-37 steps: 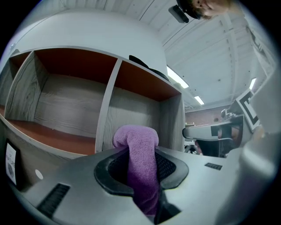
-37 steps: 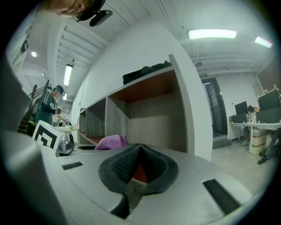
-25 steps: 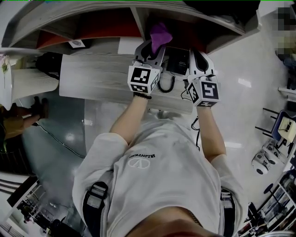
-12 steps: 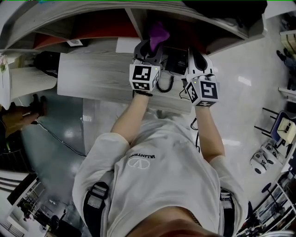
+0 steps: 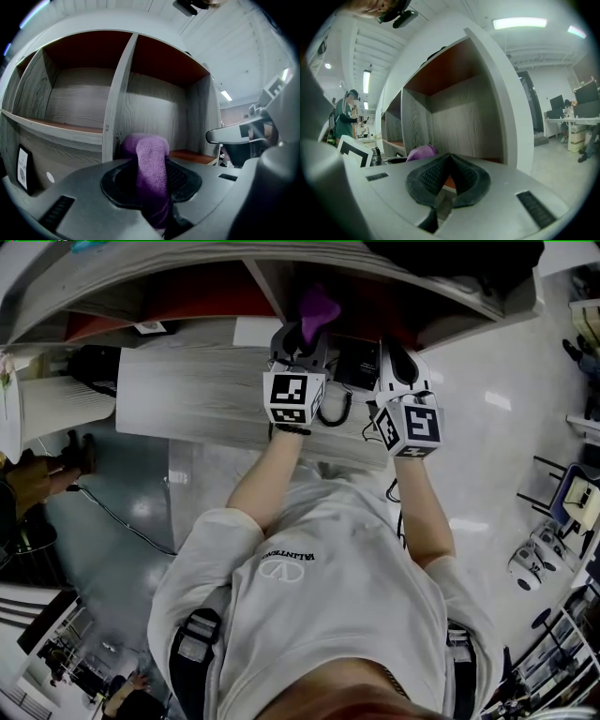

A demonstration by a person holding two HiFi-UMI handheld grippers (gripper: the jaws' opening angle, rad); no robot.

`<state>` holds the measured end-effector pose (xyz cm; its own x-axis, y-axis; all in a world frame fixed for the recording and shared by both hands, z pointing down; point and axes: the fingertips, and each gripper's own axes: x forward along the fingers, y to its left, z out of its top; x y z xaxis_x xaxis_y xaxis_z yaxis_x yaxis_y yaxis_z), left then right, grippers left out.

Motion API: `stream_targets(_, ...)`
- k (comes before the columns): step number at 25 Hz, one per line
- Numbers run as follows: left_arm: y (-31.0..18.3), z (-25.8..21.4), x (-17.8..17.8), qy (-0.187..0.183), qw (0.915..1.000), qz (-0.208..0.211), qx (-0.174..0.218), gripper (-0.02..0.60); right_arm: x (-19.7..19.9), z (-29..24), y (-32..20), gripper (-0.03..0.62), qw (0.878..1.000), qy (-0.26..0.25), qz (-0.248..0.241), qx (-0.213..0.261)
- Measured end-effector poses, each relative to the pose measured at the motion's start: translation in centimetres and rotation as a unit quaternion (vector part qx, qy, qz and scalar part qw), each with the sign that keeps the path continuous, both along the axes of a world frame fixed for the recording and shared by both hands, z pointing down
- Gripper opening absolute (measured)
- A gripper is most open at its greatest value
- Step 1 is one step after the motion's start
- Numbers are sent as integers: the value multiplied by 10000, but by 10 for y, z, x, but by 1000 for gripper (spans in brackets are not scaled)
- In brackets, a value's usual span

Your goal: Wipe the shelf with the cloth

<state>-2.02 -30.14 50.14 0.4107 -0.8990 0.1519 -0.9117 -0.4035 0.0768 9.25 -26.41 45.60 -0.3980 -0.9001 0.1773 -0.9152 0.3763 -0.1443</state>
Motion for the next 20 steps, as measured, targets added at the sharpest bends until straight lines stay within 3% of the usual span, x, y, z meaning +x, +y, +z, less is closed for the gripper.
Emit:
stream_targets(10,1,1,2,-3,10000,-90,15,103,7,-2,9,0,10000,-6,38,11)
stream_targets(20,5,2,24,-118,9999,77,45,103,15,-4,17,0,10000,8,68,13)
